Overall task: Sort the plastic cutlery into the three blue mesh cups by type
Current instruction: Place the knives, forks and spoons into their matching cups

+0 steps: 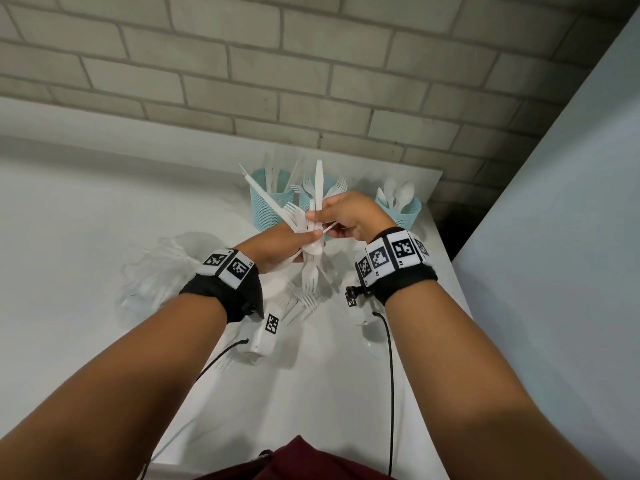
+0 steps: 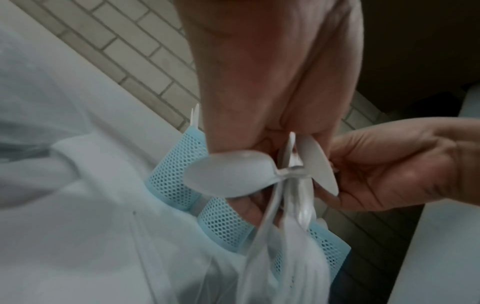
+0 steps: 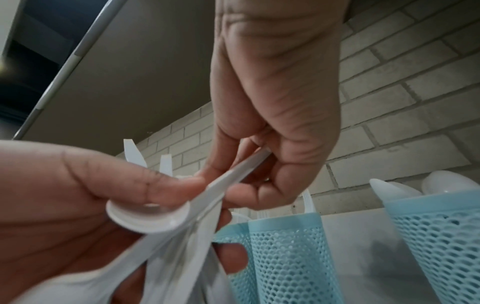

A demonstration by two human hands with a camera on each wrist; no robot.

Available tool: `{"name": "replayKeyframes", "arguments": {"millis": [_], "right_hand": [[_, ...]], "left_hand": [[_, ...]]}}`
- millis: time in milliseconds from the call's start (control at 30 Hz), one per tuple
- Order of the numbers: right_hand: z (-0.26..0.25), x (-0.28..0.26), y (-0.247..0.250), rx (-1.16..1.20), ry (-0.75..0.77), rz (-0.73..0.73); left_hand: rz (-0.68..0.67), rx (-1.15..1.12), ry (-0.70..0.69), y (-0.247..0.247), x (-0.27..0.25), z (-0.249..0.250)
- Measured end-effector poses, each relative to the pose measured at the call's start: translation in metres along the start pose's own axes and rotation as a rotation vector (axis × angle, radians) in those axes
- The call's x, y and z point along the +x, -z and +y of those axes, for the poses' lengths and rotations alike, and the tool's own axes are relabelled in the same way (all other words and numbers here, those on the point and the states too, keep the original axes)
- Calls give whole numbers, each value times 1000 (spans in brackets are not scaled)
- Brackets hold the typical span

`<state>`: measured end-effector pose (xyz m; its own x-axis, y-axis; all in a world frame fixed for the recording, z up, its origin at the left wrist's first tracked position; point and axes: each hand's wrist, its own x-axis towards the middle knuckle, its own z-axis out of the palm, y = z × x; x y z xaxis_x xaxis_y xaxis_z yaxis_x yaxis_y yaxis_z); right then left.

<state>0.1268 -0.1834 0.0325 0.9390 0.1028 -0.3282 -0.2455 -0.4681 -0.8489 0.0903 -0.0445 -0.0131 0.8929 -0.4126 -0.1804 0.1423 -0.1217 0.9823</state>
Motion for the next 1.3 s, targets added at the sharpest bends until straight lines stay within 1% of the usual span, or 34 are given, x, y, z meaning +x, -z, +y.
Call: {"name": "replayKeyframes", "arguments": {"millis": [167,300,400,567,667,767,867,933,1000,1067,1133,1200,1300], "right_hand": [[2,3,-5,46,91,19],[5,8,-11,85,182,45],[9,14,-18,97,261,111],[15,19,-25,62,392,183],[18,18,-26,39,451,202],[17,19,-26,17,399,204],[20,19,-22,18,259,95],[23,18,-20,13,236,51],[25,17,-17,18,248,100],[23,17,-13,82,269,188],[22,18,-8,234,275,278],[21,20,-3,356,284,335],[19,21,0,319,288,363]], "left_hand": [[80,-170,-51,0,1,-4],[62,-255,-66,2,2,-5],[82,-316,-64,4,4,-7],[91,-392,-48,5,5,-8],[58,-469,-38,6,6,-9],[54,-500,-26,6,6,-9],[96,-511,5,8,7,-9],[106,-503,31,9,7,-10],[108,-494,69,9,5,-10],[108,-491,106,10,4,-11],[97,-477,132,10,3,-12],[83,-444,144,10,2,-12],[80,-412,140,11,2,-12]]}}
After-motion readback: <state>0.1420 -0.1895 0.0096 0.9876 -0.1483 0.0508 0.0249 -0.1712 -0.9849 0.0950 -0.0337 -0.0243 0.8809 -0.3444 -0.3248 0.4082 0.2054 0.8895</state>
